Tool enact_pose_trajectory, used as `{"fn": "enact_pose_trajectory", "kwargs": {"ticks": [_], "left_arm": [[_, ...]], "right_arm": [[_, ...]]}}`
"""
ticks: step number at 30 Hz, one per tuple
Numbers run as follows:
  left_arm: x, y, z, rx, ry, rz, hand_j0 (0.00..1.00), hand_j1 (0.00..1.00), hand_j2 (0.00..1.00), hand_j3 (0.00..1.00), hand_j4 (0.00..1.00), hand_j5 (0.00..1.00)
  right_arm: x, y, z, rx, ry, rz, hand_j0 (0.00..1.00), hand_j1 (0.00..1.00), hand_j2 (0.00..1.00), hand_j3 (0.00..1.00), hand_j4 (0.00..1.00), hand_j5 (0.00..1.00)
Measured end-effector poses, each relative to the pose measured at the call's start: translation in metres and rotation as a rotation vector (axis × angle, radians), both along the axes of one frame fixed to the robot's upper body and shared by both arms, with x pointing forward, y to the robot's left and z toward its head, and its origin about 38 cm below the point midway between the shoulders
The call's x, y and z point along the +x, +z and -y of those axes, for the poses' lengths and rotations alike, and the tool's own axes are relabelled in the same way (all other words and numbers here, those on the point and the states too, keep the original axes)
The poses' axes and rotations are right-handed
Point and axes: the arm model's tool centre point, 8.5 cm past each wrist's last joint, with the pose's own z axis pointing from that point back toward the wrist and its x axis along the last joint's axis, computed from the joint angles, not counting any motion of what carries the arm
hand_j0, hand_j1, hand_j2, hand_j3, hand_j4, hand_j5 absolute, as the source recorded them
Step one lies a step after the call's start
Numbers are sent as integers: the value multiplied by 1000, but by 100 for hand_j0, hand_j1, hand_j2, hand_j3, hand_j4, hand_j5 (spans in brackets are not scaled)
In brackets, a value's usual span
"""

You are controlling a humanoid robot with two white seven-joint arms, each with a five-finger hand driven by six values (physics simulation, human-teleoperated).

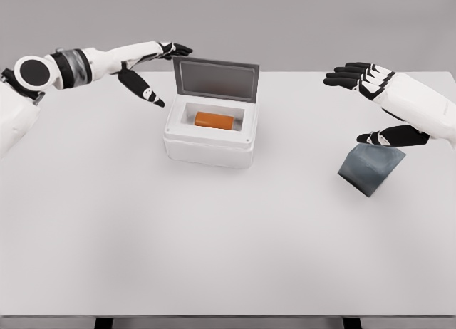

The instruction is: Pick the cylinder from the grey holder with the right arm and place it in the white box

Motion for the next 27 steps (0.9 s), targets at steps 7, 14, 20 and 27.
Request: {"fn": "enact_pose_trajectory", "kwargs": {"ticks": [7,14,20,27], "left_arm": [[-5,2,-1,16,-32,22,100,100,100,100,100,100],[-7,4,-2,21,-49,37,100,100,100,100,100,100],[-10,2,-2,21,-51,38,100,100,100,100,100,100],[-14,8,-7,26,-66,52,100,100,100,100,100,100]], "right_arm": [[0,0,0,1,0,1,100,100,100,100,100,100],[0,0,0,6,-2,1,100,100,100,100,100,100],[0,2,4,13,-19,10,100,100,100,100,100,100],[-1,2,5,15,-22,13,100,100,100,100,100,100]]}}
